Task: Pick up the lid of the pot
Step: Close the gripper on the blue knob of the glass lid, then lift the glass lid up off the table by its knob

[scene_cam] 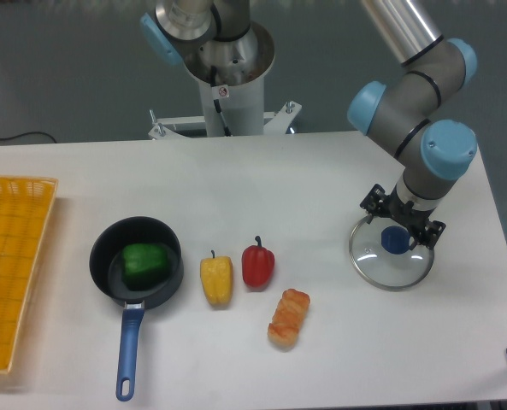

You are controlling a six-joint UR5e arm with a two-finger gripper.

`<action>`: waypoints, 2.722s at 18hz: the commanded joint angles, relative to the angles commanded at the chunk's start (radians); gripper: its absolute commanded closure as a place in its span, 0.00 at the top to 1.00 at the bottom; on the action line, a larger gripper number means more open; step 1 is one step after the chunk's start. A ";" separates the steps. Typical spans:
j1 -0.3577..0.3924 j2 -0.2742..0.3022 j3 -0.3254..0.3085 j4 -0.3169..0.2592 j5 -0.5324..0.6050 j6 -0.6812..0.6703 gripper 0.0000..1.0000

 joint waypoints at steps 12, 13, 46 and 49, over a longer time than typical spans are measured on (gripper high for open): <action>0.003 -0.020 0.009 0.021 0.000 -0.002 1.00; 0.003 -0.023 0.009 0.031 0.000 0.000 1.00; 0.003 -0.057 0.000 0.081 0.002 0.011 0.70; 0.003 -0.055 0.000 0.081 0.003 0.011 0.67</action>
